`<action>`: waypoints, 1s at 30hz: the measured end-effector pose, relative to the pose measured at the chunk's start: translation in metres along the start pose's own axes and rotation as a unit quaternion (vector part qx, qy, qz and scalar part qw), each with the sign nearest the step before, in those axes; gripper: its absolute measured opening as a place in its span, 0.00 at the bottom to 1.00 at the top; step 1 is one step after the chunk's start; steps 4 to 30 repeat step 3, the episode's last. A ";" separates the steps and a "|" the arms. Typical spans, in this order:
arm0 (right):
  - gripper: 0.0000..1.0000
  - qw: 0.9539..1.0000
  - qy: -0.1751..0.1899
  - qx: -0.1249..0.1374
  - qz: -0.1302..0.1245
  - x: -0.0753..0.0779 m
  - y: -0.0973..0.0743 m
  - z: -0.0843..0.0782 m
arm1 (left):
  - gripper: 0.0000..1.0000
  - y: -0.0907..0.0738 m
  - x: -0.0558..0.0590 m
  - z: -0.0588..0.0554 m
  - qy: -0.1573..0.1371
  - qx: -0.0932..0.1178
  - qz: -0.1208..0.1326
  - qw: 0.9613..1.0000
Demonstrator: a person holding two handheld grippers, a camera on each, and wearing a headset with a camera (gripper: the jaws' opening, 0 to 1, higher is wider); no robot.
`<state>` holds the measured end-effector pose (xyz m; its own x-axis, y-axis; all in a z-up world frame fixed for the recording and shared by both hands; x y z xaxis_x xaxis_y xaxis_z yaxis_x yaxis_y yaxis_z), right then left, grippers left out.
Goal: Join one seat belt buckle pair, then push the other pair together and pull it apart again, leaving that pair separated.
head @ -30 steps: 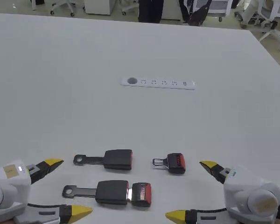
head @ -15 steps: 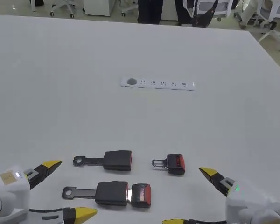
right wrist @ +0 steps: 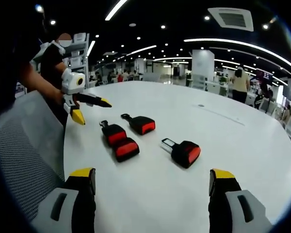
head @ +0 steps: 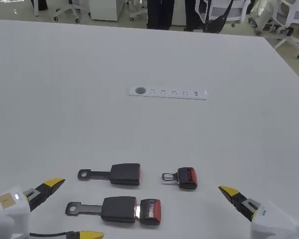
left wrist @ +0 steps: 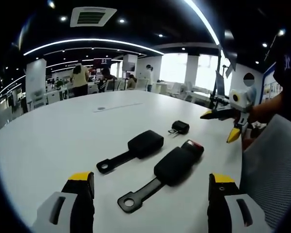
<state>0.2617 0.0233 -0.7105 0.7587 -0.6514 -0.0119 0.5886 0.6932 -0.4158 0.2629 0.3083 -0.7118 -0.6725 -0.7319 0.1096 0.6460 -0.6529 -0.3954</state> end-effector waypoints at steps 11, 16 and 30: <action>0.99 1.000 -0.005 -0.001 -0.001 0.000 -0.001 0.002 | 1.00 -0.002 -0.001 -0.002 0.000 0.000 0.000 1.000; 0.99 1.000 -0.005 -0.001 -0.001 0.000 -0.001 0.002 | 1.00 -0.002 -0.001 -0.002 0.000 0.000 0.000 1.000; 0.99 1.000 -0.005 -0.001 -0.001 0.000 -0.001 0.002 | 1.00 -0.002 -0.001 -0.002 0.000 0.000 0.000 1.000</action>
Point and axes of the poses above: the centre of the closed fingertips' face, and the gripper's own axes: y roughly forward along the fingers, x roughly to its right, z roughly out of its top, the point moved 4 cm from there along -y, roughly backward along the fingers, and after that the axes turned 3 degrees about x, right-handed, at the moved point
